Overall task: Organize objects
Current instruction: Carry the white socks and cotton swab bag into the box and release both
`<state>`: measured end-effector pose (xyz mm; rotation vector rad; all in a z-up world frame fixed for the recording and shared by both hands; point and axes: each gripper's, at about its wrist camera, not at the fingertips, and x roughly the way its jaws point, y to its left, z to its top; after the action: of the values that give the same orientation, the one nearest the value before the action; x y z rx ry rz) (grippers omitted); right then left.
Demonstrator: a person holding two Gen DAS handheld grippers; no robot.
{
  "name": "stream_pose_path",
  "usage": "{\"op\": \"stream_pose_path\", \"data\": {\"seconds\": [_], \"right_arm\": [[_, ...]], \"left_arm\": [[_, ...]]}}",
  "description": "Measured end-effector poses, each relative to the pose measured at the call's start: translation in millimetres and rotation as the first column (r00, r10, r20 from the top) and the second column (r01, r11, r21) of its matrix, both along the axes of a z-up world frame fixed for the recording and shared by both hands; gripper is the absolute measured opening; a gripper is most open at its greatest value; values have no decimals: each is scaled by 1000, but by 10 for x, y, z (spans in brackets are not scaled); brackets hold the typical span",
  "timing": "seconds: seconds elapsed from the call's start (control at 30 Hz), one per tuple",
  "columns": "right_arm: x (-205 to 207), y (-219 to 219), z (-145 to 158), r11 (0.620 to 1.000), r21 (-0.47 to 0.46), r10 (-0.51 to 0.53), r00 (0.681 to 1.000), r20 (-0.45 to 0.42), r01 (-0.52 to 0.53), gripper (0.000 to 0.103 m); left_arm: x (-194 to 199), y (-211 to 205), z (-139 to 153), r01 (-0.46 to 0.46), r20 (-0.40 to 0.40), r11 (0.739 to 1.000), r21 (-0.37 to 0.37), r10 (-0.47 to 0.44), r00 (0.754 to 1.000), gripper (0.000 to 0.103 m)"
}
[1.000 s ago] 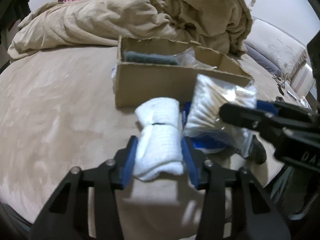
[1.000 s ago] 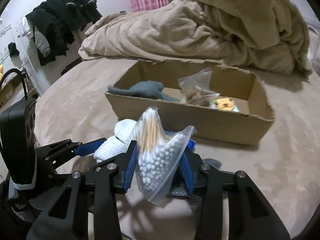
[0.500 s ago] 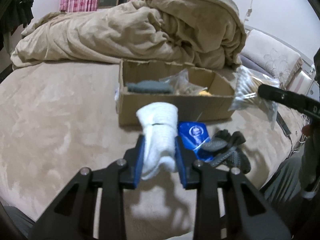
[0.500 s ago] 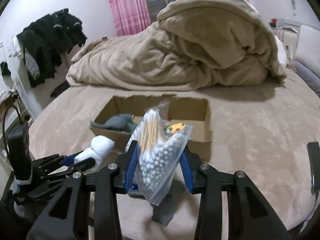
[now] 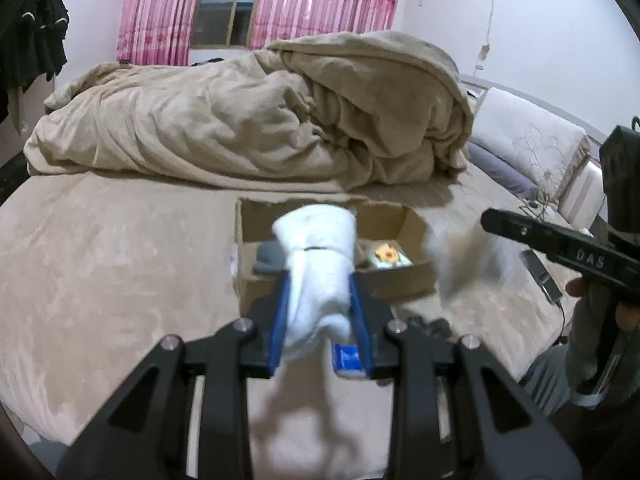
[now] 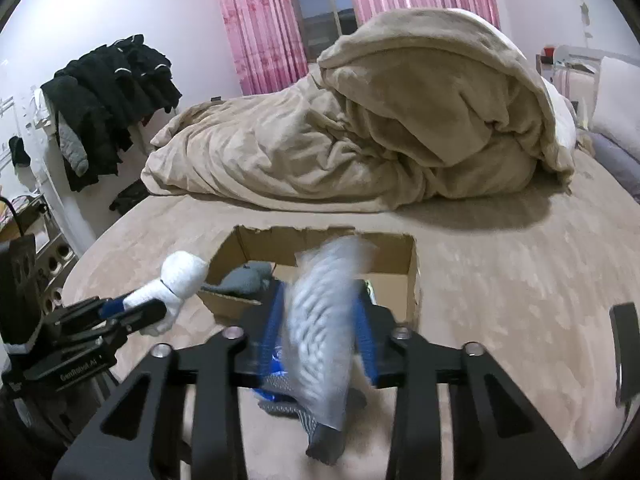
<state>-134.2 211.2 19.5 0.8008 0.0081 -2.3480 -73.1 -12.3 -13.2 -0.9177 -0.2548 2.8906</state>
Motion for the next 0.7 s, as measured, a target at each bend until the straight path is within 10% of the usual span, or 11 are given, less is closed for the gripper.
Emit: {"op": "stream_pose_path", "data": {"seconds": [0.33, 0.47, 0.7], "right_arm": [[-233, -241, -229, 997, 73, 1, 1000, 20, -3, 20], [-200, -68, -464, 993, 102, -64, 996, 61, 58, 54], [-287, 443, -844, 958, 175, -250, 959, 134, 226, 56]], "left_arm": [[-449, -90, -31, -11, 14, 1000, 7, 11, 1000, 30], [-434, -120, -17, -14, 1, 1000, 12, 14, 1000, 30], [-261, -104, 8, -10, -6, 1000, 16, 10, 1000, 30]]}}
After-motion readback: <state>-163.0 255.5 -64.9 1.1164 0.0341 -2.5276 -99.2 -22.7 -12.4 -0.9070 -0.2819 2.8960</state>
